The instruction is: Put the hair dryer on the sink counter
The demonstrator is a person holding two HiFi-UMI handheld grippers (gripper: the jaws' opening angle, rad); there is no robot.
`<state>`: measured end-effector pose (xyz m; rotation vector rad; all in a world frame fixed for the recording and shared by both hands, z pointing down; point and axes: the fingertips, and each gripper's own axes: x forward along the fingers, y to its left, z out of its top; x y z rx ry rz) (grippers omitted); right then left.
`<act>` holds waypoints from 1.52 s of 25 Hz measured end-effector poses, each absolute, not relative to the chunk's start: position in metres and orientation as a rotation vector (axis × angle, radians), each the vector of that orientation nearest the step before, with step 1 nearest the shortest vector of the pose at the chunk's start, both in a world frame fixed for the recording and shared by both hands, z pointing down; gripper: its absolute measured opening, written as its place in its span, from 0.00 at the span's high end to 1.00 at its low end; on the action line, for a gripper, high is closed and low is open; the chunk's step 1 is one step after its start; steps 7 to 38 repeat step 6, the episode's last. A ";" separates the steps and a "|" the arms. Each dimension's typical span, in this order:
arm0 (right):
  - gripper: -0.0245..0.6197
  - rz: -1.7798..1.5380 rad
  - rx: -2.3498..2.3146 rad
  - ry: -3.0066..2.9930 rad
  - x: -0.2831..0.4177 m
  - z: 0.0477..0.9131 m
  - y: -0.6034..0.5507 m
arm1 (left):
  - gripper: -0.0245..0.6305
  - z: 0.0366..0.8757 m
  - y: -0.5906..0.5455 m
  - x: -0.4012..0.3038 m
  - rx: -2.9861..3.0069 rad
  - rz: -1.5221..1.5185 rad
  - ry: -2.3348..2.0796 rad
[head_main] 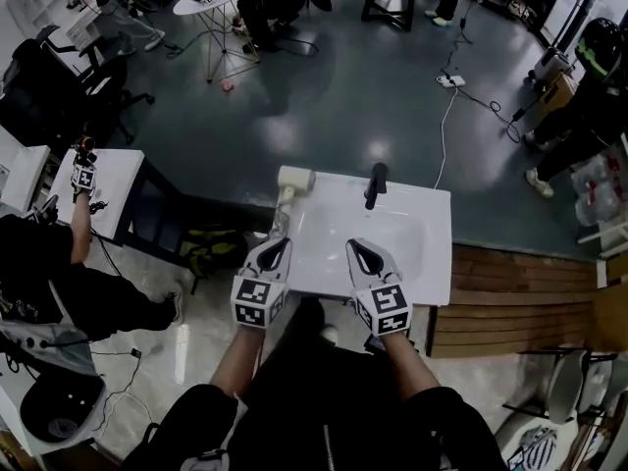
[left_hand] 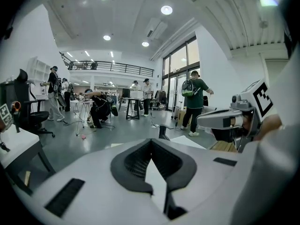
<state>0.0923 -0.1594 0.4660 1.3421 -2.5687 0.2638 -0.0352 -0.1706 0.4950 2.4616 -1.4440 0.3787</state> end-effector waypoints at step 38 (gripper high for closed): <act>0.96 0.277 1.342 -2.564 0.085 0.469 -0.164 | 0.94 0.496 -0.173 -0.042 2.469 0.402 -1.433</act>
